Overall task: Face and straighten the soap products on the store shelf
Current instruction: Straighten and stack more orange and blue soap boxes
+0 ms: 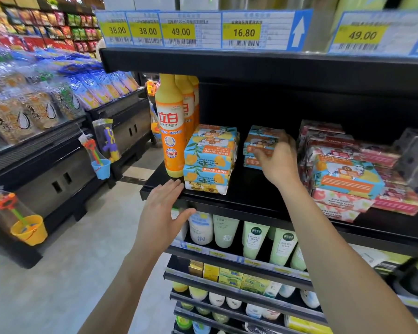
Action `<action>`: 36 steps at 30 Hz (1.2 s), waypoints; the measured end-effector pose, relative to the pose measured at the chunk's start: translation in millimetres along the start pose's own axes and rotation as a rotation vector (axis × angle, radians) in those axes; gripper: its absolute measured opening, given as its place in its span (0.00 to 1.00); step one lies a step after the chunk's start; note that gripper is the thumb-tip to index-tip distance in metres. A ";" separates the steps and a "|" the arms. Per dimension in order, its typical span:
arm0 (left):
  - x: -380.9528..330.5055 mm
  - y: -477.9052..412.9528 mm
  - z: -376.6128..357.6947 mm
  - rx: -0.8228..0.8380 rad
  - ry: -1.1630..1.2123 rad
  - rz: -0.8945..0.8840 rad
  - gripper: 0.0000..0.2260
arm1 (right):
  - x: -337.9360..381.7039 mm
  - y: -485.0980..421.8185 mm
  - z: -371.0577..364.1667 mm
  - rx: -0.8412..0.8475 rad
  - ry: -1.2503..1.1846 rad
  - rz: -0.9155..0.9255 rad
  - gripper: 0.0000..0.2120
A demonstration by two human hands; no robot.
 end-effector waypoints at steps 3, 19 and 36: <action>-1.0 -0.1 0.2 0.000 0.003 0.005 0.30 | -4.3 -4.1 -2.0 0.000 -0.015 -0.030 0.35; 2.9 -0.3 -4.2 -0.021 0.016 -0.013 0.30 | -9.0 1.1 -1.4 -0.082 -0.130 -0.121 0.27; 2.1 2.0 -5.3 -0.052 0.028 -0.021 0.30 | 6.3 92.8 14.6 -0.186 -0.352 -0.149 0.35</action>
Point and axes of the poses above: each hand's wrist, its own y-axis away from the middle knuckle, its own z-axis out of the back of the hand, x = y × z, the point moved 2 cm from there along -y, towards the middle knuckle, and after that the axes turned 13 degrees about -y, right-handed, at the moved point
